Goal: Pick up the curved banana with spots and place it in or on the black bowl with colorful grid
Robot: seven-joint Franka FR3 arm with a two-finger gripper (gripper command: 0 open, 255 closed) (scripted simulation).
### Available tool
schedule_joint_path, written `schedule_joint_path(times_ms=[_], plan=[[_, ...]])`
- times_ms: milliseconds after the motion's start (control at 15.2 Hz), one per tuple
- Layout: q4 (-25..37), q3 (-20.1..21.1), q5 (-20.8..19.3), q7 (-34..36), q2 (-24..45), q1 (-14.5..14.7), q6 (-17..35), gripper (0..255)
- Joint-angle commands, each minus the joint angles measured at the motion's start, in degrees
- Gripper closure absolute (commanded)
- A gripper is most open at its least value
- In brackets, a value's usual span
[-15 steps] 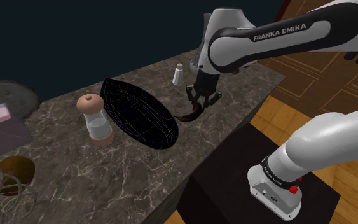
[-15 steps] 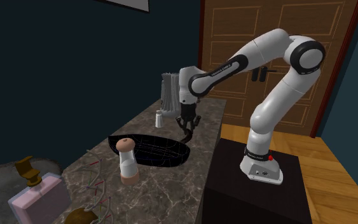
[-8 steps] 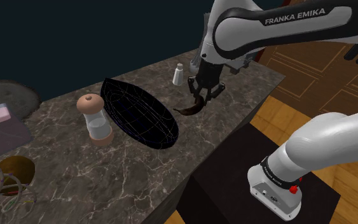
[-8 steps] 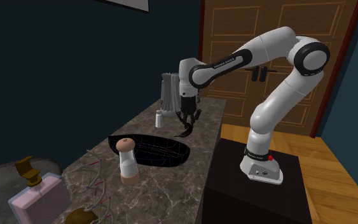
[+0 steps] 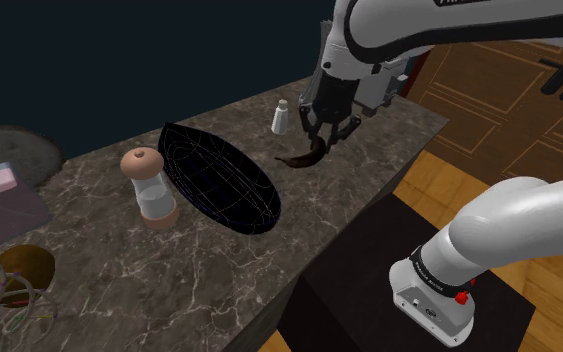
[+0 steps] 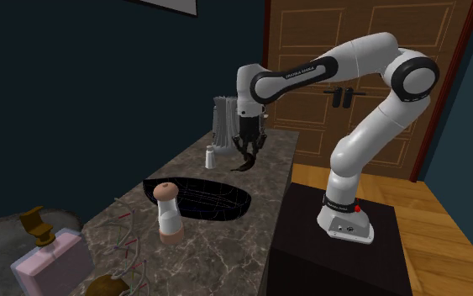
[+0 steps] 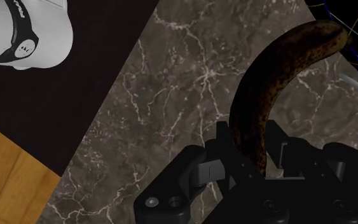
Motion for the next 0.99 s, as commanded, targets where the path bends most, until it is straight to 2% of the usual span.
schedule_joint_path(times_ms=[0,330,660,924], plan=[[1.30,-0.20,-0.15,0.31,-0.40,0.01,-1.69,255],[4.14,-0.79,-0.62,0.69,-0.89,-0.13,-5.01,255],[12.13,4.78,-0.91,6.94,8.71,-0.06,-2.23,255],[19.56,9.05,-3.12,12.60,17.10,-0.09,-0.65,255]])
